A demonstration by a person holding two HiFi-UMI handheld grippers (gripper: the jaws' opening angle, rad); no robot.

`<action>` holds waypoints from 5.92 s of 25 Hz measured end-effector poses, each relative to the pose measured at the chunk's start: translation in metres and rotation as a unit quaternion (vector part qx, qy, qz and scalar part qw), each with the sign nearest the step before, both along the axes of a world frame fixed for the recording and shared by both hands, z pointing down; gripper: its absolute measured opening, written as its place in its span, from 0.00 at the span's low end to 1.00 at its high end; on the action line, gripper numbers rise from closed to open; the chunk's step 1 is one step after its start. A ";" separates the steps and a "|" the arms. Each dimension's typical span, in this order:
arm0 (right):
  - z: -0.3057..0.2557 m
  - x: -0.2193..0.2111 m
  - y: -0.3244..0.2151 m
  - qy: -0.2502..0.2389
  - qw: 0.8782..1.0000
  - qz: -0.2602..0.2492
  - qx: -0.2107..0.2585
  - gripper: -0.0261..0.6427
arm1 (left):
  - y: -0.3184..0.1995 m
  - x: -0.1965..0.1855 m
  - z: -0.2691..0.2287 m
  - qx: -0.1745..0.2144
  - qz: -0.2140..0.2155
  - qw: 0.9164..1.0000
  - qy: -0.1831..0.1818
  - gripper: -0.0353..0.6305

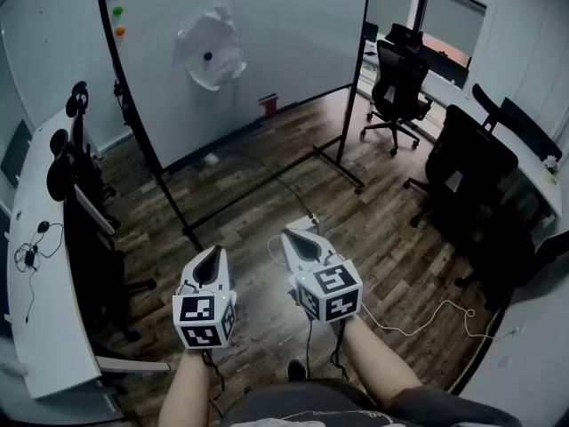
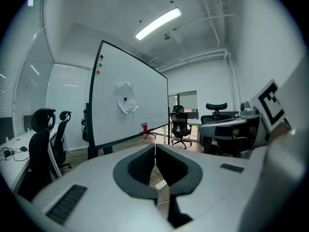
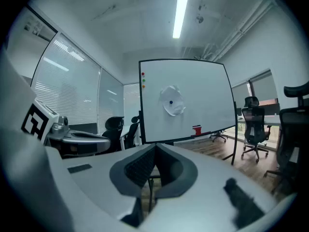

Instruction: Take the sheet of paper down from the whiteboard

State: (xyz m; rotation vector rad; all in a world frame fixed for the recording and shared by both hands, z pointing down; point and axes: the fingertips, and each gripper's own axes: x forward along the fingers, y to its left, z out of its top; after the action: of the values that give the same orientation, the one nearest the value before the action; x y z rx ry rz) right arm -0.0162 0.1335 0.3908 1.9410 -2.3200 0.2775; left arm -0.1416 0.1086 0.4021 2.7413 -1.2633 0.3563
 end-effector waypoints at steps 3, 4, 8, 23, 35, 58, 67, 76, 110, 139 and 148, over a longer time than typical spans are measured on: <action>0.010 0.001 0.000 0.001 1.000 -0.007 -0.009 0.07 | 0.001 0.000 0.000 0.002 0.001 1.000 -0.002 0.08; 0.011 0.000 0.000 0.001 1.000 -0.009 -0.011 0.07 | 0.001 0.000 0.000 0.003 0.002 1.000 -0.003 0.08; 0.012 -0.002 -0.003 0.003 1.000 -0.014 -0.012 0.07 | -0.001 -0.001 -0.001 0.004 -0.001 1.000 0.000 0.09; 0.008 -0.008 -0.003 -0.003 0.999 -0.038 0.003 0.07 | 0.000 0.006 -0.005 0.006 -0.003 1.000 0.006 0.09; 0.014 0.031 -0.019 -0.027 0.999 -0.031 0.008 0.07 | -0.003 0.029 -0.007 0.016 -0.016 1.000 -0.002 0.09; 0.024 0.058 -0.241 -0.014 1.000 0.004 0.003 0.07 | -0.251 0.048 -0.007 0.027 0.004 0.999 0.018 0.09; 0.026 0.073 -0.297 -0.011 0.999 0.035 0.000 0.07 | -0.323 0.064 -0.007 0.028 0.028 0.999 0.027 0.09; 0.022 0.082 -0.346 -0.017 1.000 0.007 0.010 0.07 | -0.357 0.075 -0.004 0.028 0.010 0.999 0.021 0.09; -0.048 0.147 -0.577 -0.080 0.986 -0.131 0.071 0.20 | -0.483 0.121 -0.046 0.077 -0.188 0.979 0.008 0.09; -0.062 0.154 -0.616 -0.080 0.987 -0.115 0.085 0.08 | -0.537 0.160 -0.125 0.176 -0.171 0.969 0.000 0.13; -0.062 0.155 -0.618 -0.084 0.986 -0.117 0.085 0.08 | -0.555 0.172 -0.155 0.245 -0.191 0.950 -0.026 0.29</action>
State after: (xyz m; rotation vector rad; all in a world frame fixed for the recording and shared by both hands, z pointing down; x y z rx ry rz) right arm 0.1390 -0.4847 0.3290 1.7483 -2.7345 0.2360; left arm 0.0299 -0.4460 0.2467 2.7589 -2.0925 0.0820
